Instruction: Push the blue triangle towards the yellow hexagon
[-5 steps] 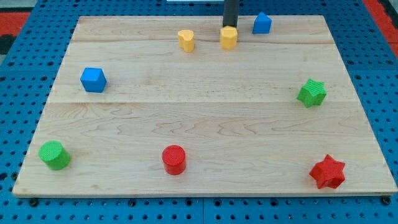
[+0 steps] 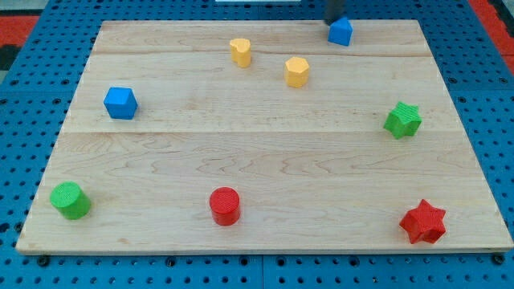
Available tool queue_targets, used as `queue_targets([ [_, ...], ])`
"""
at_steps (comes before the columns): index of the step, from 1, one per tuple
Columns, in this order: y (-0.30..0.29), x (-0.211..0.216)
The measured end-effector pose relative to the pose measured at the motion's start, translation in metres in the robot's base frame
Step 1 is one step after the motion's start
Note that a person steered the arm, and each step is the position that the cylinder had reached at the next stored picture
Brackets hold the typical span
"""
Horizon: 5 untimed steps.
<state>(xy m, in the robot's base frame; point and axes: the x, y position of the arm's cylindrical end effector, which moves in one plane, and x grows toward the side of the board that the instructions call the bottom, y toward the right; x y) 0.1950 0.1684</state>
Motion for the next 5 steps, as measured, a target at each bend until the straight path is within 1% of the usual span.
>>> queue_targets([
  [1,0.020,0.048],
  [2,-0.013,0.109],
  [3,-0.019,0.167],
  [4,-0.110,0.216],
  [5,-0.200,0.216],
])
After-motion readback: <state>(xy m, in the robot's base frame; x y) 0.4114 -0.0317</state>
